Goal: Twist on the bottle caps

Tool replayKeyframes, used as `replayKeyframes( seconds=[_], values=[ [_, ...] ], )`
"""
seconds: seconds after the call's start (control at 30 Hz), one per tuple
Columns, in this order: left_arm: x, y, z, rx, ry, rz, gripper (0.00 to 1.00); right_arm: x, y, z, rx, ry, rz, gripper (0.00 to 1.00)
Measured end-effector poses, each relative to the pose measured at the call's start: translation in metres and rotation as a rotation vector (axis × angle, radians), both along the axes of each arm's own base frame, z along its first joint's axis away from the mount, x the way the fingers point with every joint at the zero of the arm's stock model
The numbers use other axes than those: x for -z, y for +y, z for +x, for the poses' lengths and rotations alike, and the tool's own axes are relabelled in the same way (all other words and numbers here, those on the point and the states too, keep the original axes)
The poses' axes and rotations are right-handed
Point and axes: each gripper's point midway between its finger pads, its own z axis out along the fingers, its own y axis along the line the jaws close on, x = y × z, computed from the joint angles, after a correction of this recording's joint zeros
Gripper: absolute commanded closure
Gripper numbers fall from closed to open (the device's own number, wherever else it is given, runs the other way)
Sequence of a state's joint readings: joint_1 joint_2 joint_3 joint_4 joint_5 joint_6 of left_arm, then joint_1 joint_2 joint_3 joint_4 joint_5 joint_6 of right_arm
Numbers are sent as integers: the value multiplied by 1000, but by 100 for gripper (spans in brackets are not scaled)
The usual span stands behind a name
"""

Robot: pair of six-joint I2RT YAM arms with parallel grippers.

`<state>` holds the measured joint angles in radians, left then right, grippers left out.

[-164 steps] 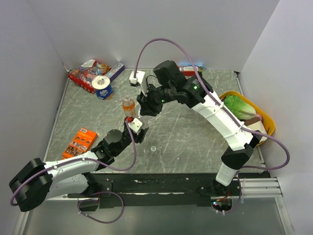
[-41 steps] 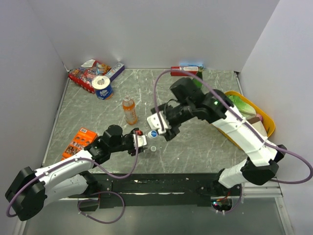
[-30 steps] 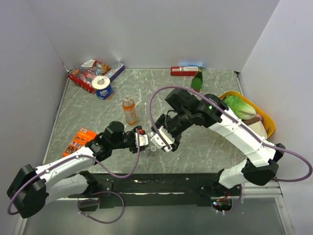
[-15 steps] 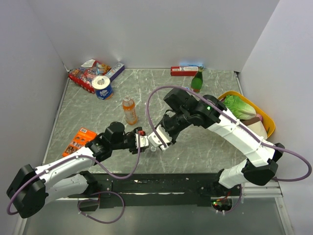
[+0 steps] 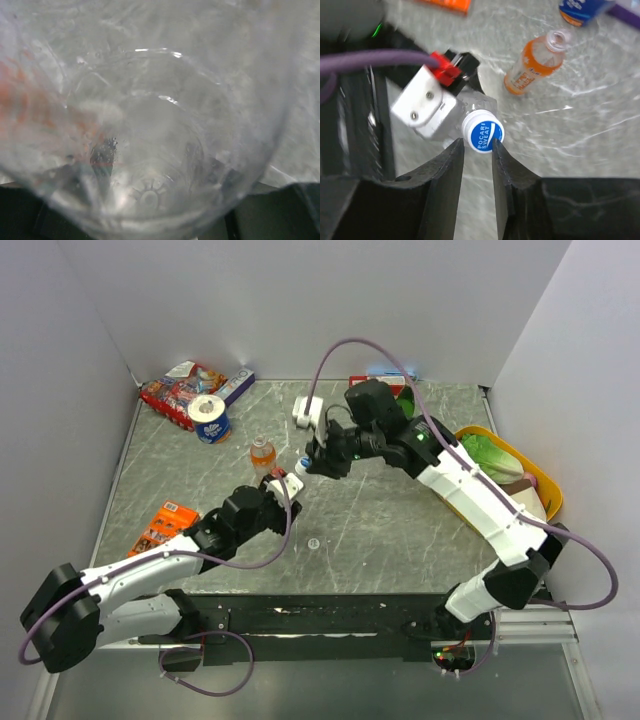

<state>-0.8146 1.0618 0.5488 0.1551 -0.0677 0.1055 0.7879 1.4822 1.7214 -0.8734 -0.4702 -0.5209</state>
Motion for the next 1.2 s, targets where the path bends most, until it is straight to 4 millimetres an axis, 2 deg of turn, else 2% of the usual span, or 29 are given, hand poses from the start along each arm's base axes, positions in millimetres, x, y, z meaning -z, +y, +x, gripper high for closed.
replayKeyframes(
  seconds=[0.07, 0.13, 0.17, 0.27, 0.33, 0.4, 0.5, 0.57, 0.63, 0.73, 0.87, 0.97, 1.2],
  values=[
    [1, 5, 10, -73, 2, 4, 99, 0, 3, 9, 83, 92, 43, 74],
    [3, 12, 17, -138, 4, 5, 99, 1, 8, 5, 121, 196, 58, 53],
    [2, 15, 22, -173, 1, 0, 99, 3, 11, -2, 121, 248, 53, 51],
    [-5, 22, 34, -238, -10, -26, 99, 3, 12, -15, 104, 332, 23, 48],
    [-6, 24, 35, -246, -1, -39, 99, -10, 5, -15, 82, 317, 24, 48],
    [-6, 22, 32, -215, 14, -50, 99, -26, -9, -8, 61, 222, 35, 46],
    [-7, 13, 13, -83, 23, -66, 99, -35, -36, -6, 21, 46, 38, 36],
    [-8, 3, -8, 65, 21, -62, 99, -34, -54, -18, -41, -71, 26, 33],
    [-12, -7, -29, 219, 8, -52, 99, -35, -61, -35, -139, -203, 28, 33],
    [-9, -15, -51, 385, -8, -15, 99, -41, -55, -50, -277, -333, 32, 33],
    [6, -18, -66, 521, 12, 65, 99, -35, -37, -54, -432, -433, 16, 33],
    [9, -18, -72, 571, 4, 95, 99, -23, -25, -57, -528, -478, -15, 33],
    [0, -23, -71, 620, -31, 104, 99, -8, -17, -89, -742, -543, -47, 36]
  ],
)
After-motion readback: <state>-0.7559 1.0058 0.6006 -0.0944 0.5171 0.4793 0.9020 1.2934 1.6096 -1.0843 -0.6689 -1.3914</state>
